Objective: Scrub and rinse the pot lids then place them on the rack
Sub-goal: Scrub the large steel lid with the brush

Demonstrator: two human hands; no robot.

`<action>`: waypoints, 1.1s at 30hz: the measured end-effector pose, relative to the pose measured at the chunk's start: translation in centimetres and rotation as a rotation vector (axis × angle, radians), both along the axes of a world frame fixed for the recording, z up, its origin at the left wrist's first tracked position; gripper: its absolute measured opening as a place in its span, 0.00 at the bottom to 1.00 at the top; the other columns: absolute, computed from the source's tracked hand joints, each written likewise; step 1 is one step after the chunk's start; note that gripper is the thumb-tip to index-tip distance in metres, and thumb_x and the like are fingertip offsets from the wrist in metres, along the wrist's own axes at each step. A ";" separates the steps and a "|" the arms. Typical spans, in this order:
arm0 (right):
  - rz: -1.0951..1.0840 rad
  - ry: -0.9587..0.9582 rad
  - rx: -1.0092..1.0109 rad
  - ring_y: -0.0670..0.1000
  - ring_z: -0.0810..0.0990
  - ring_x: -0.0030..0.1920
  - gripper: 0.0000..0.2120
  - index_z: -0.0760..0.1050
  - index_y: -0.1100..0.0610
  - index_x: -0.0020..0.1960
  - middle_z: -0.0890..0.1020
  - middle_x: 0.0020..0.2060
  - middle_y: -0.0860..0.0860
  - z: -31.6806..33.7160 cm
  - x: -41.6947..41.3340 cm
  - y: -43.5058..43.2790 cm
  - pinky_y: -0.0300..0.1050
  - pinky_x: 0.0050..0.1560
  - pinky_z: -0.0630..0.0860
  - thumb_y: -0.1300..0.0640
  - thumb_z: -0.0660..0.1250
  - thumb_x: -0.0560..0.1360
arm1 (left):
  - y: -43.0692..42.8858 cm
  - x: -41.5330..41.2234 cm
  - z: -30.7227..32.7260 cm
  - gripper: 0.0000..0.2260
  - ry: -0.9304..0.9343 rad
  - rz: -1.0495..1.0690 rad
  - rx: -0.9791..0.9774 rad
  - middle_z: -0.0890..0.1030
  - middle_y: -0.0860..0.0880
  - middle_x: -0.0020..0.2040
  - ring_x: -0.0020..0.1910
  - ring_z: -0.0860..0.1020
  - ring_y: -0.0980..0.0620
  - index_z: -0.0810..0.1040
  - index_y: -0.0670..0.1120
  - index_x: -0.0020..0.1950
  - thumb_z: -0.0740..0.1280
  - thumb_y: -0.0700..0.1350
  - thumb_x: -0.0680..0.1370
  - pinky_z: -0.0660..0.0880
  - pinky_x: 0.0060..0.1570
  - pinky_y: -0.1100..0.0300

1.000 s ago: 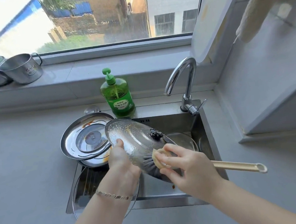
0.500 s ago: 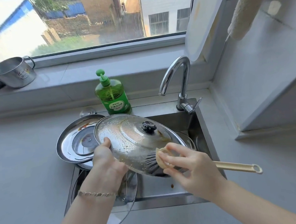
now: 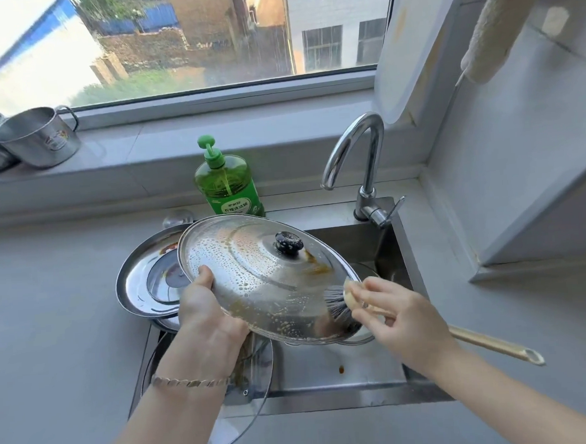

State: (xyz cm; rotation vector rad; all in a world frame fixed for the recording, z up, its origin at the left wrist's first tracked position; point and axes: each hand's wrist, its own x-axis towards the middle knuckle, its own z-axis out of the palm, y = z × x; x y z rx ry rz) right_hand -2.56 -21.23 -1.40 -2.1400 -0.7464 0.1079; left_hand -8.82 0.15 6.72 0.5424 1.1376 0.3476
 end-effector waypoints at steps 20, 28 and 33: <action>0.022 0.216 -0.091 0.46 0.78 0.43 0.10 0.79 0.36 0.50 0.79 0.39 0.41 0.2 1.5 1.0 0.43 0.45 0.74 0.51 0.68 0.73 | -1.0 -0.3 1.0 0.12 -0.088 -0.036 0.040 0.81 0.42 0.48 0.48 0.79 0.40 0.76 0.43 0.45 0.60 0.50 0.81 0.72 0.59 0.39; -0.007 0.254 -0.116 0.44 0.76 0.39 0.06 0.80 0.40 0.50 0.78 0.36 0.38 0.7 3.0 2.0 0.43 0.42 0.72 0.48 0.67 0.74 | -1.9 -0.2 1.1 0.11 -0.048 -0.092 0.014 0.80 0.42 0.44 0.44 0.79 0.41 0.75 0.43 0.52 0.60 0.50 0.81 0.74 0.54 0.40; -0.024 0.350 -0.190 0.47 0.78 0.47 0.12 0.78 0.41 0.57 0.81 0.43 0.39 0.7 3.2 2.3 0.47 0.48 0.75 0.46 0.66 0.74 | -2.0 -0.3 1.0 0.13 -0.039 -0.112 -0.012 0.80 0.41 0.39 0.39 0.78 0.40 0.73 0.41 0.48 0.58 0.50 0.81 0.73 0.43 0.41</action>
